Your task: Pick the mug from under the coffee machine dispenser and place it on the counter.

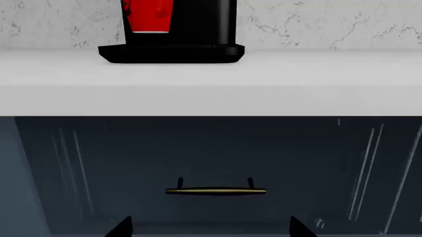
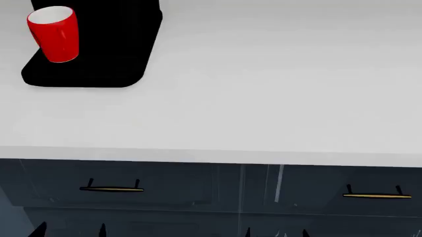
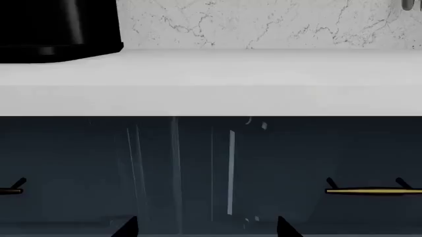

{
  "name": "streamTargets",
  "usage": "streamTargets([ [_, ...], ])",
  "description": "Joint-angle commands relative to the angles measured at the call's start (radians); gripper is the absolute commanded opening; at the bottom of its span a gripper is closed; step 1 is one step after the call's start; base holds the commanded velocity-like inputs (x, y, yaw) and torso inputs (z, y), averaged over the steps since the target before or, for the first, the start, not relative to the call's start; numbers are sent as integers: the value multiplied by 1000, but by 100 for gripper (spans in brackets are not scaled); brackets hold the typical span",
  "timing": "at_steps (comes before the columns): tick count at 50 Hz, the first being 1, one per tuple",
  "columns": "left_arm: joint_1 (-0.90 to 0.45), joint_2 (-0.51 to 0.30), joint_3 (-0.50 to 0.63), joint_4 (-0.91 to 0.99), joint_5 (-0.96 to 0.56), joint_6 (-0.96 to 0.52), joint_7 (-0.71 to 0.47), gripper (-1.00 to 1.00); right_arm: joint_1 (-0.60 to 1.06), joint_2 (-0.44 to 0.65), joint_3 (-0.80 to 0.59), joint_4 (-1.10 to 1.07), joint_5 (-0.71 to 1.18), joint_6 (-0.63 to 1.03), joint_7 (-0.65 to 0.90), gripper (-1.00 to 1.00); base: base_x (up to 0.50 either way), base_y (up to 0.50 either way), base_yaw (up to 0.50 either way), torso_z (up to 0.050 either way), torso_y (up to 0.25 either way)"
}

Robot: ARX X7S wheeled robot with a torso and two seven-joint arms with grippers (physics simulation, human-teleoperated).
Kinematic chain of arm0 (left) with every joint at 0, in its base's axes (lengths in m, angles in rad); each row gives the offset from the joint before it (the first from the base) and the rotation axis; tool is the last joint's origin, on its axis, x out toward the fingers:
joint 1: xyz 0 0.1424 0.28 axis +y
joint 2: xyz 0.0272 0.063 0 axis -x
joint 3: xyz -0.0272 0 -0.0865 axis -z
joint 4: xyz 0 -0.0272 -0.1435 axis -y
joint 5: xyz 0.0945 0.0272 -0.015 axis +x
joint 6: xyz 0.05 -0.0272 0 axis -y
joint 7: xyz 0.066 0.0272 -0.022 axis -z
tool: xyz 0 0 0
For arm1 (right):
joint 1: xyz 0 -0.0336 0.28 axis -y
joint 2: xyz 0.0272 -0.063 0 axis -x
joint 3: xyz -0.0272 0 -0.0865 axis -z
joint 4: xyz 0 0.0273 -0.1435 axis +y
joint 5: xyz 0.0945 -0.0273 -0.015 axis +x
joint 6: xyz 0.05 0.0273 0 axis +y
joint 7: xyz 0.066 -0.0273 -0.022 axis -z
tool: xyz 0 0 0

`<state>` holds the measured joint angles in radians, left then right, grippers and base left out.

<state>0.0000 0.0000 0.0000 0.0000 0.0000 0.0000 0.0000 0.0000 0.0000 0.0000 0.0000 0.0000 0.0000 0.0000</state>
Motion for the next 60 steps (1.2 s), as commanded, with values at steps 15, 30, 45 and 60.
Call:
streamTargets([
  [15,11,-63,74,35,-54,-14,-74,100,-3,58,-76,-11,19,-18,81,100,0,0,0,12,0],
  [30,5,-81,92,27,-79,-14,-96,100,2,79,-106,-1,20,-25,107,100,0,0,0,50,0],
  [45,3,-97,110,34,-94,-18,-120,100,12,96,-132,8,19,-29,132,100,0,0,0,50,0],
  [60,1,-109,109,44,-118,-40,-159,100,5,113,-151,-4,28,-47,153,100,0,0,0,24,0],
])
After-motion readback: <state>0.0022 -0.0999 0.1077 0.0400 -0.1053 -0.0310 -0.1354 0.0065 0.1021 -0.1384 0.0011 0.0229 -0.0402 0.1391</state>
